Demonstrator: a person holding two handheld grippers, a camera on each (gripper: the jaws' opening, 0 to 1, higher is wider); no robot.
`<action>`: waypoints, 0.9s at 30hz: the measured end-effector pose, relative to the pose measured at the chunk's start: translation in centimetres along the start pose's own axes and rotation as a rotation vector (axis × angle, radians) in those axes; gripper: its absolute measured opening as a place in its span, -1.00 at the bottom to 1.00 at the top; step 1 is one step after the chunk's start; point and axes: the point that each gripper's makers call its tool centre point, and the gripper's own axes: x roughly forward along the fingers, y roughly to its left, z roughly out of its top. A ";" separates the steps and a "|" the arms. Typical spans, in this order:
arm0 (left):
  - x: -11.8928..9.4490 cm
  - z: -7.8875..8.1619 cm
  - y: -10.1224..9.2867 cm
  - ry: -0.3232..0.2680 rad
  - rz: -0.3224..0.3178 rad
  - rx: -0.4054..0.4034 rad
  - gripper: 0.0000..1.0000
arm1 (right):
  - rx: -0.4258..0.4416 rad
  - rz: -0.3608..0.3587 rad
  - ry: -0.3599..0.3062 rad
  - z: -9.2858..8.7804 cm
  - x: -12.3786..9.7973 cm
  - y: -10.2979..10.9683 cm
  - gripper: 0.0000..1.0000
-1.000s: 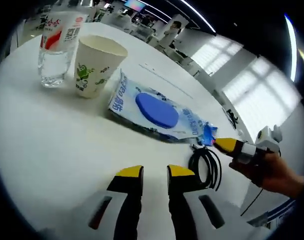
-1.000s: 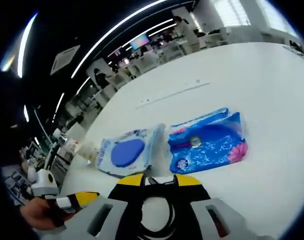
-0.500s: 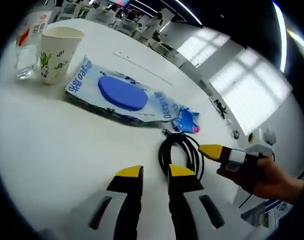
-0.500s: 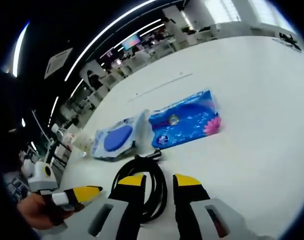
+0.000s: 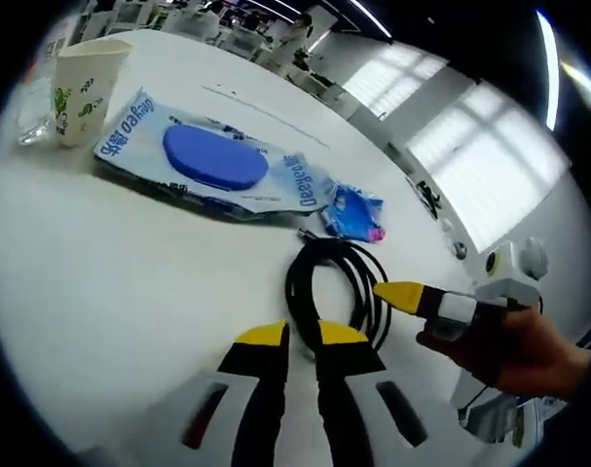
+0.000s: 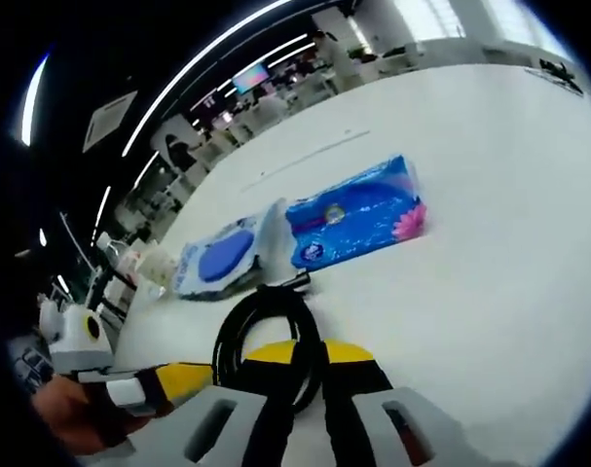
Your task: Arrange the tabletop items into an orderly group along one side of the table until the central work area is clear of visible clutter.
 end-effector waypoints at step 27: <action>-4.5 1.4 1.7 -0.025 0.007 0.070 -0.85 | 0.003 0.000 -0.041 1.0 -1.8 -0.9 -0.79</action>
